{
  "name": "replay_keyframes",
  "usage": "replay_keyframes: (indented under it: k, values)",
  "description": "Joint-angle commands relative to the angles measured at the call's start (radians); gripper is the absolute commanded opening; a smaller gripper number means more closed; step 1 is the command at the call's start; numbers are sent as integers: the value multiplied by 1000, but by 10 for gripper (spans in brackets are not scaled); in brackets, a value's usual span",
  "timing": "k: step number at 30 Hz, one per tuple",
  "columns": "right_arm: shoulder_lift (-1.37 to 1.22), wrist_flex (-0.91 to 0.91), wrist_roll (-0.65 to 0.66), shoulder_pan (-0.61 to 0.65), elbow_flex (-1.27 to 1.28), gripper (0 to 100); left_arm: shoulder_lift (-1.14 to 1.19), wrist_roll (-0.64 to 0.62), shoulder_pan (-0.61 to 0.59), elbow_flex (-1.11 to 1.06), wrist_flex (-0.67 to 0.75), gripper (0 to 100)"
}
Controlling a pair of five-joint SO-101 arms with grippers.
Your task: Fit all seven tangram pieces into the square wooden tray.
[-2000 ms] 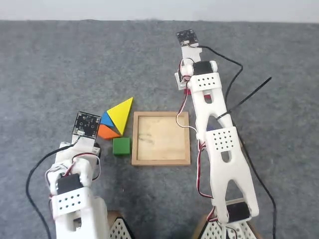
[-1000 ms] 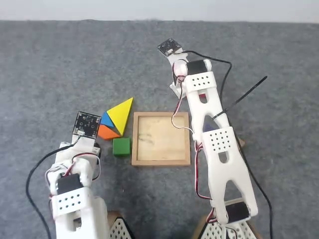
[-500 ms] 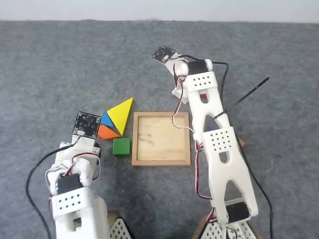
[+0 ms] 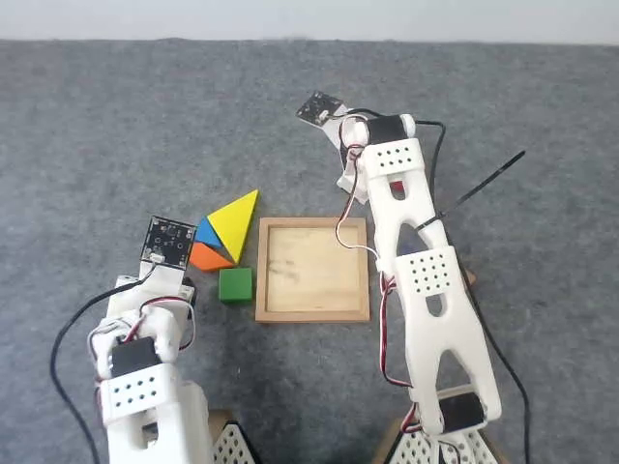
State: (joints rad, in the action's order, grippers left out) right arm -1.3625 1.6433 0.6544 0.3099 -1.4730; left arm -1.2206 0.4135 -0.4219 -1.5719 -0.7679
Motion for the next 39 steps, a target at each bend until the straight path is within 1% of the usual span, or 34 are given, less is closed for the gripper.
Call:
replay_keyframes:
  k: [1, 11, 16, 20, 27, 39]
  values:
    - [-27, -21, -37, -38, 11, 285, -23, 11, 2, 12, 21, 181]
    - [-30, -8, -43, -38, 6, 280, -23, 11, 2, 12, 21, 181]
    - [-30, -8, -43, -38, 5, 191, -23, 11, 2, 12, 21, 181]
    - [-30, -7, -43, -38, 5, 215, -23, 11, 2, 12, 21, 181]
    - [-24, 16, -44, -38, 0, 215, -23, 11, 2, 12, 21, 181]
    - [111, 70, -44, -28, 2, 195, -23, 11, 2, 12, 21, 181]
